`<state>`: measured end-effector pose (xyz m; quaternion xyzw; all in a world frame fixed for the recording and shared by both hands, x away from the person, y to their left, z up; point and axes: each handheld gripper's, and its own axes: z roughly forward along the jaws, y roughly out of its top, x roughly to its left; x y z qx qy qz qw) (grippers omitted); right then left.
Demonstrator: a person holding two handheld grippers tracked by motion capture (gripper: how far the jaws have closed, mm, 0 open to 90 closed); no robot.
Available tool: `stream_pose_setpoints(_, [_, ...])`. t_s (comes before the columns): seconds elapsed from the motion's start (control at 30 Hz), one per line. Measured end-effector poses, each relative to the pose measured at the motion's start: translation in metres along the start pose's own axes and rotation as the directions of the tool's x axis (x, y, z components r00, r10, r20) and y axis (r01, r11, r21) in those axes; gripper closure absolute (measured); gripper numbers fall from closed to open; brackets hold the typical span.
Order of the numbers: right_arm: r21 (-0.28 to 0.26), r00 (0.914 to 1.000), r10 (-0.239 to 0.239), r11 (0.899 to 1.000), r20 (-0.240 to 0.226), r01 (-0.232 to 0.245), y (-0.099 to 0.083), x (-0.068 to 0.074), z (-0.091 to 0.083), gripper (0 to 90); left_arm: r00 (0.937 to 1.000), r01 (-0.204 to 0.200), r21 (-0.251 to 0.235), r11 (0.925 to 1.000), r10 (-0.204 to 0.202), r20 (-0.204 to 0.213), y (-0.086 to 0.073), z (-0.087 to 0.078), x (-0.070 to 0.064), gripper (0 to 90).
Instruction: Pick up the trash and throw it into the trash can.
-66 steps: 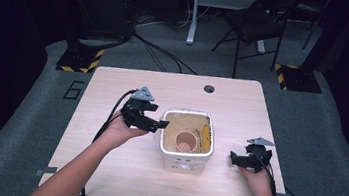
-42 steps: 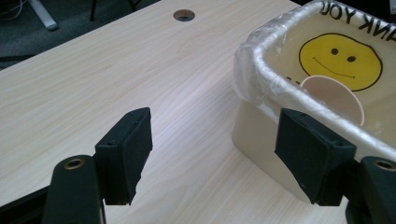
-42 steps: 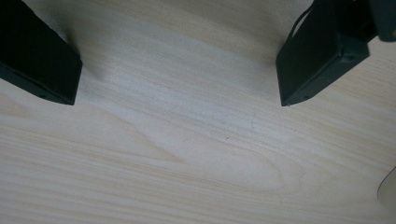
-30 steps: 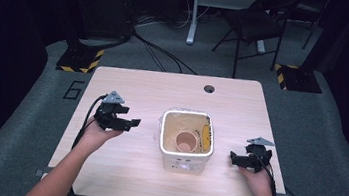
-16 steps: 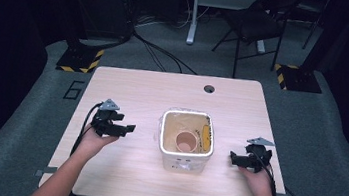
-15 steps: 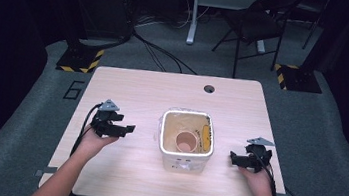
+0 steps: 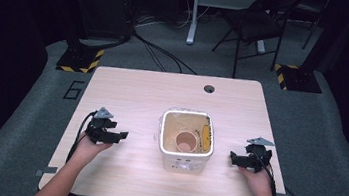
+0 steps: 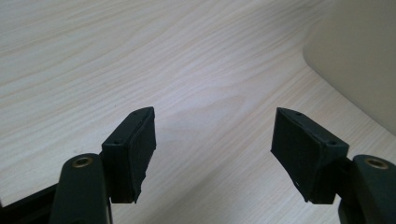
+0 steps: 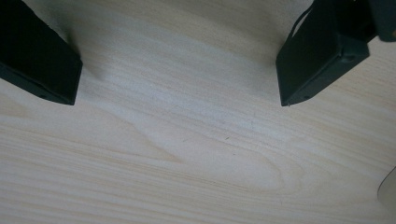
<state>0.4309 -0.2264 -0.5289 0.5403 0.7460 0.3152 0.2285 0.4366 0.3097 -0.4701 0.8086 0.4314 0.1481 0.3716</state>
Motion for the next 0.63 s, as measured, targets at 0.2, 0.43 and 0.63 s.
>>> stream_pose_setpoints(0.2, [0.0,1.0,0.0,1.0,-0.001,0.0,0.0,0.0,0.0,0.0,0.9996,0.026,0.006,0.9996,-0.026,-0.013,-0.01,0.002,0.007,30.5])
stream_pose_setpoints(0.43, [0.0,1.0,0.0,1.0,-0.001,0.0,0.0,0.0,0.0,0.0,0.9983,0.043,0.022,0.9989,-0.042,-0.041,-0.022,0.005,0.016,30.7])
stream_pose_setpoints(0.63, [0.0,1.0,0.0,1.0,-0.001,0.0,0.0,0.0,0.0,0.0,0.9967,0.034,0.05,0.9982,-0.031,-0.076,-0.027,0.005,0.023,30.2])
